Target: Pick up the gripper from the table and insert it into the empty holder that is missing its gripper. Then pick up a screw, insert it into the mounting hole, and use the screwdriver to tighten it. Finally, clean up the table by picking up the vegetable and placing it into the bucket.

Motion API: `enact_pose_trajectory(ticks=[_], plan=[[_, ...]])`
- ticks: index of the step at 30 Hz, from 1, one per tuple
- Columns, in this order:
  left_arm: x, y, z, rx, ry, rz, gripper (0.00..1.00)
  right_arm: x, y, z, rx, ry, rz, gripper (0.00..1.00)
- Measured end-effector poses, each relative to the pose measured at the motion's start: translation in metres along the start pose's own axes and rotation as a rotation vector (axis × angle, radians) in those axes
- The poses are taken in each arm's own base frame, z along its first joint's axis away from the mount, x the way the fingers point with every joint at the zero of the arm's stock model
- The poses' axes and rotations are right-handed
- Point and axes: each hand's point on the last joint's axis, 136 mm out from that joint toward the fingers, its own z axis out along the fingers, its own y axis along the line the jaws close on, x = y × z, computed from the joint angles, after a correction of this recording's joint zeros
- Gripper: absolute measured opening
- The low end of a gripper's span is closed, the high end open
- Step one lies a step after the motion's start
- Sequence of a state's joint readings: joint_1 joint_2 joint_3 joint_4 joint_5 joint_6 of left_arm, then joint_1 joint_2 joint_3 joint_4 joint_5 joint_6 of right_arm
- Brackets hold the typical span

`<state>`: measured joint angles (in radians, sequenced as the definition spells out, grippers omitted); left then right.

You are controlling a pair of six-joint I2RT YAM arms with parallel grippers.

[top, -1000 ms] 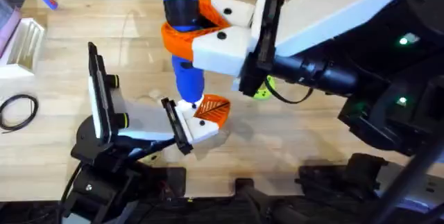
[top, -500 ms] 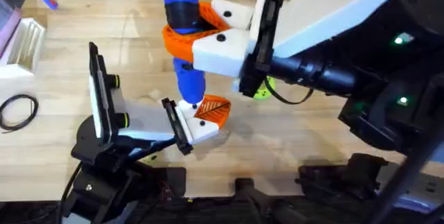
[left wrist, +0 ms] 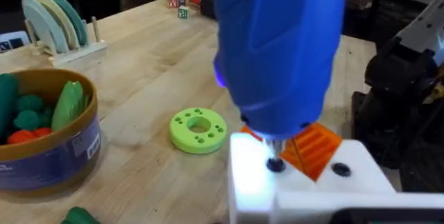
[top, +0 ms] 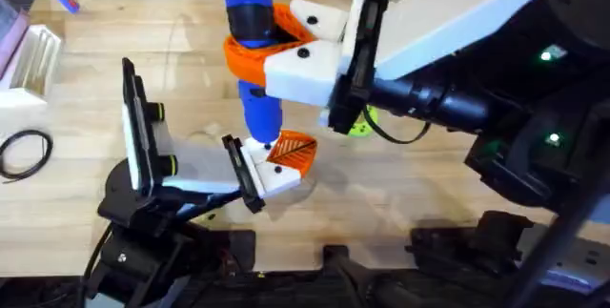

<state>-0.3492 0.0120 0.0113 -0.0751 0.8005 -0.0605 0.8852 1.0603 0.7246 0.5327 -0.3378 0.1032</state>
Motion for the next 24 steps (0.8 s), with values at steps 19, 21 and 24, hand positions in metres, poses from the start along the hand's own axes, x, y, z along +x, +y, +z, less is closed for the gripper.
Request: enact_pose_trajectory(ticks=[19,21,24], plan=[[0.0,0.0,0.0,0.0,-0.001,0.002,0.005,-0.053,0.005,-0.007,-0.017,-0.232,-0.106,0.021],[0.0,0.0,0.0,0.0,-0.001,0.002,0.005,-0.057,0.005,-0.009,-0.014,-0.245,-0.115,0.021],[0.0,0.0,0.0,0.0,-0.001,0.002,0.005,-0.055,-0.001,-0.009,0.002,-0.233,-0.122,0.021]])
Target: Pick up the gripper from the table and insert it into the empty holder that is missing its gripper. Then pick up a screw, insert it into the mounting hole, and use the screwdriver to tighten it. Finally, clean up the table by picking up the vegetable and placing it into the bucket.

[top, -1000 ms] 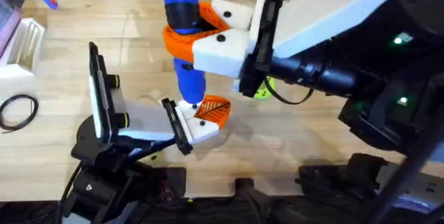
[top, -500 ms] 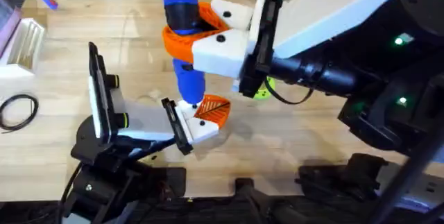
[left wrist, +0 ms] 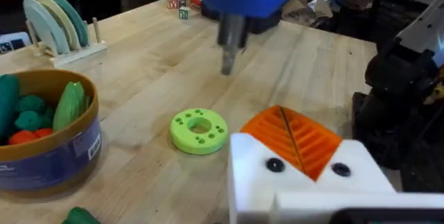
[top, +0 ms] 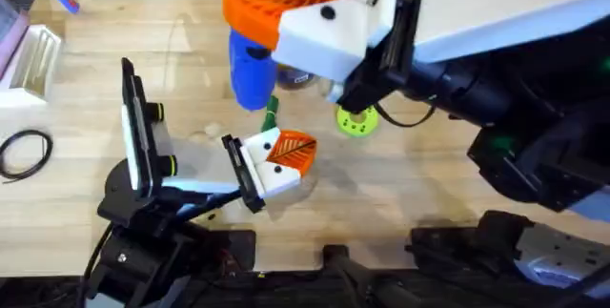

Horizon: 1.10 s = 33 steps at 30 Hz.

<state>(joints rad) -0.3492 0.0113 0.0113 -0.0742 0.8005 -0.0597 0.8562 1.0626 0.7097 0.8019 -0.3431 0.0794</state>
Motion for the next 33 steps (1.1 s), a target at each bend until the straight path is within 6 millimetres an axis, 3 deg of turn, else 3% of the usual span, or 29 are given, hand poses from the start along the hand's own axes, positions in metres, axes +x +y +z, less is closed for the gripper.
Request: enact_pose_trajectory(ticks=[4,7,10,12,17,22,26,30,33], plan=[[0.0,0.0,0.0,0.0,0.0,0.0,0.005,0.014,-0.024,-0.006,0.063,0.067,-0.092,0.021],[0.0,0.0,0.0,0.0,0.0,0.0,0.005,0.059,-0.068,-0.026,0.208,0.278,-0.206,0.021],[0.0,0.0,0.0,0.0,0.0,0.0,0.005,0.107,-0.125,-0.065,0.388,0.546,-0.366,0.021],[0.0,0.0,0.0,0.0,0.0,0.0,0.005,0.14,-0.161,-0.103,0.478,0.771,-0.496,0.021],[0.0,0.0,0.0,0.0,0.0,0.0,0.005,0.198,-0.212,-0.179,0.52,1.223,-0.713,0.021],[0.0,0.0,0.0,0.0,0.0,0.0,0.005,0.235,-0.234,-0.221,0.438,1.469,-0.816,0.021],[0.0,0.0,0.0,0.0,0.0,0.0,0.005,0.269,-0.238,-0.247,0.331,1.612,-0.834,0.021],[0.0,0.0,0.0,0.0,0.0,0.0,0.005,0.292,-0.234,-0.257,0.248,1.672,-0.826,0.021],[0.0,0.0,0.0,0.0,0.0,0.0,0.005,0.298,-0.233,-0.259,0.223,1.689,-0.829,0.021]])
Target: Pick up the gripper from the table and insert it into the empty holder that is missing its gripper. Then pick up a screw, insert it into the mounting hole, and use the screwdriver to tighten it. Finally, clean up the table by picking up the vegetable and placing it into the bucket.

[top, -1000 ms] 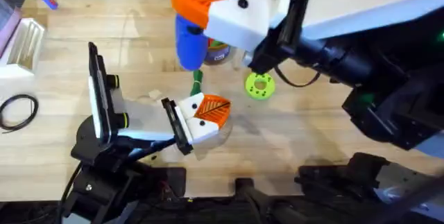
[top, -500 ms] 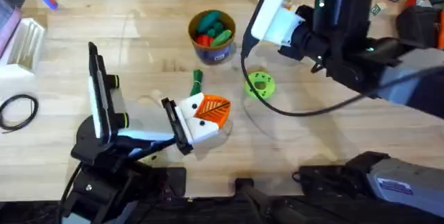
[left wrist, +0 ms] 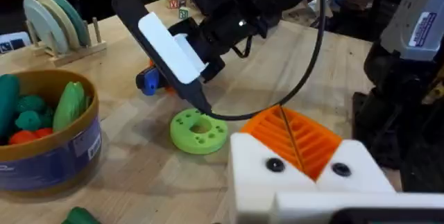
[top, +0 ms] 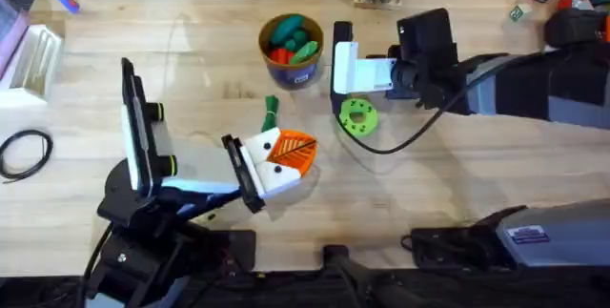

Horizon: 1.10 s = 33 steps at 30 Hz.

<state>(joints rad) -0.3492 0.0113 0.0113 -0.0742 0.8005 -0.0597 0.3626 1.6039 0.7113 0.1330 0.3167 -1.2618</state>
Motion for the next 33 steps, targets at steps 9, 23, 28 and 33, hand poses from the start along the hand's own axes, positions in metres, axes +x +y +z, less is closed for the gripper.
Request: enact_pose_trajectory(ticks=[9,23,28,33], plan=[[0.0,0.0,0.0,0.0,0.0,0.0,0.005,-0.004,-0.015,-0.005,0.04,-0.012,0.112,0.864],[-0.006,0.005,0.0,-0.029,-0.027,0.033,0.985,-0.009,-0.081,-0.082,0.191,-0.152,0.689,0.889],[-0.025,0.037,-0.007,-0.228,-0.088,-0.111,0.986,-0.018,-0.093,-0.105,0.231,-0.221,0.735,0.889],[-0.027,0.063,-0.024,-0.445,-0.013,-0.346,0.986,-0.028,-0.093,-0.112,0.229,-0.252,0.733,0.891]])
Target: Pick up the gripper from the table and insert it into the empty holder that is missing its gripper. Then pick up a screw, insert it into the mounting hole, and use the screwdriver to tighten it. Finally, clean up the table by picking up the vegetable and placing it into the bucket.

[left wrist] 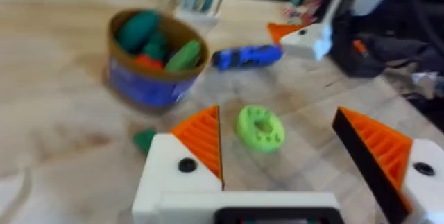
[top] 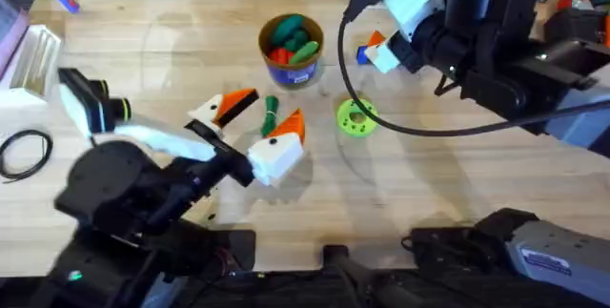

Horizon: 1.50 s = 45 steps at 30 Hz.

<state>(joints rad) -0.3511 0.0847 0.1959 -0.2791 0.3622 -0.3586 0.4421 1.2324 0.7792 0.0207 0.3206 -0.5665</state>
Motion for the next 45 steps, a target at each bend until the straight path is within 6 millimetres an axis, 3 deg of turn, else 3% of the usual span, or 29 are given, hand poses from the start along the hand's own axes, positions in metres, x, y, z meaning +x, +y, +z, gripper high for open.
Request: enact_pose_trajectory(ticks=[6,13,18,23,30,37,40,43,45], plan=[[0.007,0.024,-0.009,-0.247,0.282,-0.108,0.986,-0.007,0.01,-0.002,-0.023,-0.018,-0.008,0.892],[0.006,0.052,0.028,-0.373,0.499,-0.092,0.985,-0.009,0.013,-0.003,-0.028,-0.022,-0.01,0.893],[0.051,0.077,0.041,-0.441,0.703,-0.127,0.985,-0.004,0.016,-0.003,-0.04,-0.003,-0.014,0.893],[0.092,0.098,0.049,-0.497,0.855,-0.158,0.988,0.014,0.026,-0.004,-0.083,0.068,-0.04,0.894],[0.089,0.108,0.054,-0.555,0.832,-0.095,0.987,0.015,0.027,-0.004,-0.085,0.072,-0.041,0.894],[0.107,0.111,0.057,-0.575,0.897,-0.044,0.979,0.015,0.027,-0.004,-0.086,0.072,-0.041,0.894],[0.105,0.111,0.06,-0.573,0.886,-0.04,0.563,0.015,0.027,-0.004,-0.086,0.072,-0.041,0.895],[0.105,0.112,0.061,-0.574,0.884,-0.037,0.08,0.015,0.027,-0.004,-0.086,0.072,-0.041,0.896],[0.102,0.11,0.06,-0.575,0.897,-0.034,0.016,0.015,0.027,-0.004,-0.086,0.073,-0.041,0.896]])
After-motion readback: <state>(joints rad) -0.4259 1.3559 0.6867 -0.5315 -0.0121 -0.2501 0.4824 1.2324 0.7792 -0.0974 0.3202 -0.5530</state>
